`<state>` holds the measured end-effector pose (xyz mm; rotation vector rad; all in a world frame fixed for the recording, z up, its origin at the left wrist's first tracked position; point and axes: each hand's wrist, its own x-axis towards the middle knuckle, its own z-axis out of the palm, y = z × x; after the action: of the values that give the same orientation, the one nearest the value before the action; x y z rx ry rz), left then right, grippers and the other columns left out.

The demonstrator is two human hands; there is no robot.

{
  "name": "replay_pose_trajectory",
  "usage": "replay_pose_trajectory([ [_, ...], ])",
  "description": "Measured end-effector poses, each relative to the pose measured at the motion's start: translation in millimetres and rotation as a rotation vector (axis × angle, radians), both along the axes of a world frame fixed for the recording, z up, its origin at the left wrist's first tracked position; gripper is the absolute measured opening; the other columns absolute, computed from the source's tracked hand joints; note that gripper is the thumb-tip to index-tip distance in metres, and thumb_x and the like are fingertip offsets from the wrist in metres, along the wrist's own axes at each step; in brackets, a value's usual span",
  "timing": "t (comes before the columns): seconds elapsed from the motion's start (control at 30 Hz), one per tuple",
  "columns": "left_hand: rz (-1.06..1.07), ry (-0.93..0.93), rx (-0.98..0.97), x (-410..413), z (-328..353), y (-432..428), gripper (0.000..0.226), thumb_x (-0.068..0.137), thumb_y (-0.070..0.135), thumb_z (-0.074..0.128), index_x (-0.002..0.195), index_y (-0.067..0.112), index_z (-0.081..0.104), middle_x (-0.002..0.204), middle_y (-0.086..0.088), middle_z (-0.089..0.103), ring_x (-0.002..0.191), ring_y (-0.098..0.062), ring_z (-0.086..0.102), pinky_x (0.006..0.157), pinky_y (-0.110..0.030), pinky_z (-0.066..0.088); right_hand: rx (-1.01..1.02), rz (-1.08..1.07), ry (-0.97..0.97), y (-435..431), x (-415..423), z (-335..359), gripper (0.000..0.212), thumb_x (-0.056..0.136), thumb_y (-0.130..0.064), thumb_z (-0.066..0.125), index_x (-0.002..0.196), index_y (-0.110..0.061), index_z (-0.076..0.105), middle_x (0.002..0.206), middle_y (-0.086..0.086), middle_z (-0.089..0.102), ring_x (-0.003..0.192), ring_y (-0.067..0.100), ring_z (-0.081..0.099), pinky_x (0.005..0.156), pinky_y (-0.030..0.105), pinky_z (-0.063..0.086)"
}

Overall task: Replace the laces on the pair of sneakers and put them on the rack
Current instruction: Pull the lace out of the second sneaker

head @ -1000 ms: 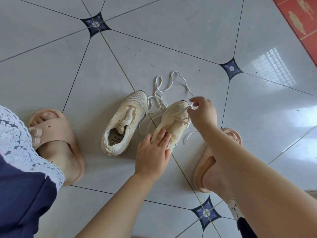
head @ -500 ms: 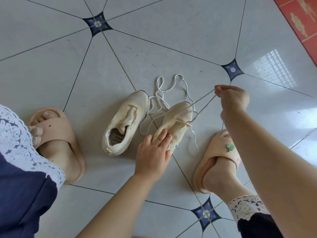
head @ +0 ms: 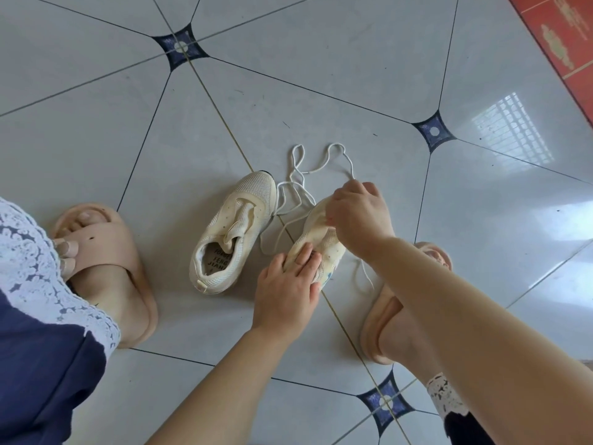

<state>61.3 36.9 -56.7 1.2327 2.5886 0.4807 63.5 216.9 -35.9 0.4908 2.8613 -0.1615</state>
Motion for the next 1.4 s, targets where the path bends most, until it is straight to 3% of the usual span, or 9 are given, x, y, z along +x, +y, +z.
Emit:
replay_pose_trajectory([
  [0.23, 0.012, -0.001, 0.036, 0, -3, -3, 0.046, 0.063, 0.024, 0.079, 0.108, 0.021, 0.069, 0.12, 0.006, 0.063, 0.082, -0.027, 0.062, 0.065, -0.033, 0.052, -0.231, -1.098, 0.494, 95, -13, 57, 0.019, 0.06, -0.013, 0.05, 0.071, -0.005, 0.064, 0.058, 0.003, 0.043, 0.058, 0.021, 0.036, 0.052, 0.027, 0.031],
  [0.4, 0.032, -0.013, 0.018, 1, -1, 2, 0.046, 0.063, 0.024, 0.08, 0.107, 0.021, 0.069, 0.119, 0.006, 0.064, 0.082, -0.029, 0.062, 0.065, -0.035, 0.052, -0.267, -0.897, 0.182, 77, 0, 36, 0.02, 0.081, -0.016, 0.059, 0.095, -0.008, 0.07, 0.096, 0.017, 0.067, 0.085, 0.027, 0.059, 0.067, 0.03, 0.042],
  [0.53, 0.018, -0.003, -0.002, 0, 0, 1, 0.045, 0.065, 0.024, 0.078, 0.109, 0.02, 0.067, 0.121, 0.005, 0.063, 0.083, -0.029, 0.061, 0.063, -0.036, 0.052, -0.393, -0.511, -0.045, 26, 3, 11, 0.046, 0.079, -0.021, 0.07, 0.123, -0.029, 0.059, 0.124, 0.004, 0.056, 0.116, 0.026, 0.048, 0.092, 0.033, 0.041],
  [0.7, 0.019, -0.001, -0.012, 1, 2, 1, 0.046, 0.064, 0.024, 0.078, 0.109, 0.02, 0.067, 0.12, 0.005, 0.064, 0.082, -0.029, 0.062, 0.063, -0.035, 0.052, -0.306, -0.345, 0.0, 0, 3, -7, 0.028, 0.08, -0.032, 0.067, 0.108, -0.037, 0.067, 0.12, -0.006, 0.054, 0.117, 0.018, 0.039, 0.092, 0.027, 0.025],
  [0.87, 0.021, 0.002, -0.004, 1, 1, 0, 0.046, 0.063, 0.023, 0.079, 0.108, 0.019, 0.068, 0.12, 0.004, 0.064, 0.081, -0.029, 0.062, 0.061, -0.036, 0.052, -0.484, -0.546, 0.17, 0, -1, -3, 0.008, 0.076, -0.028, 0.07, 0.075, -0.035, 0.069, 0.075, -0.016, 0.057, 0.09, 0.015, 0.051, 0.075, 0.025, 0.032],
  [1.03, 0.03, -0.021, 0.003, -1, 1, 1, 0.045, 0.064, 0.023, 0.078, 0.109, 0.02, 0.067, 0.122, 0.006, 0.062, 0.082, -0.028, 0.061, 0.063, -0.035, 0.052, -0.717, -1.011, 0.468, 25, -15, 24, 0.01, 0.074, -0.017, 0.07, 0.064, -0.016, 0.071, 0.08, 0.016, 0.07, 0.062, 0.01, 0.051, 0.063, 0.032, 0.044],
  [1.2, 0.033, -0.074, -0.019, 1, 1, 0, 0.045, 0.069, 0.024, 0.075, 0.113, 0.019, 0.066, 0.125, 0.004, 0.06, 0.088, -0.03, 0.06, 0.068, -0.037, 0.051, -0.817, -1.275, 0.911, 79, -29, 71, 0.019, 0.071, -0.013, 0.066, 0.054, -0.019, 0.061, 0.056, -0.004, 0.05, 0.05, 0.007, 0.044, 0.051, 0.019, 0.032],
  [1.3, 0.013, -0.156, -0.093, -1, 1, 1, 0.044, 0.084, 0.03, 0.058, 0.127, 0.024, 0.054, 0.14, 0.009, 0.046, 0.105, -0.029, 0.051, 0.082, -0.038, 0.045, -0.685, -1.138, 0.776, 110, -31, 88, 0.018, 0.071, -0.021, 0.07, 0.054, -0.021, 0.064, 0.054, -0.004, 0.049, 0.049, 0.008, 0.045, 0.051, 0.02, 0.036],
  [1.4, 0.021, -0.156, -0.085, -1, 1, -1, 0.043, 0.084, 0.028, 0.058, 0.127, 0.023, 0.055, 0.139, 0.008, 0.047, 0.102, -0.029, 0.051, 0.08, -0.038, 0.045, -0.751, -0.965, 0.364, 84, -17, 63, 0.01, 0.078, -0.015, 0.071, 0.087, -0.018, 0.071, 0.065, 0.0, 0.059, 0.059, 0.01, 0.052, 0.062, 0.024, 0.039],
])
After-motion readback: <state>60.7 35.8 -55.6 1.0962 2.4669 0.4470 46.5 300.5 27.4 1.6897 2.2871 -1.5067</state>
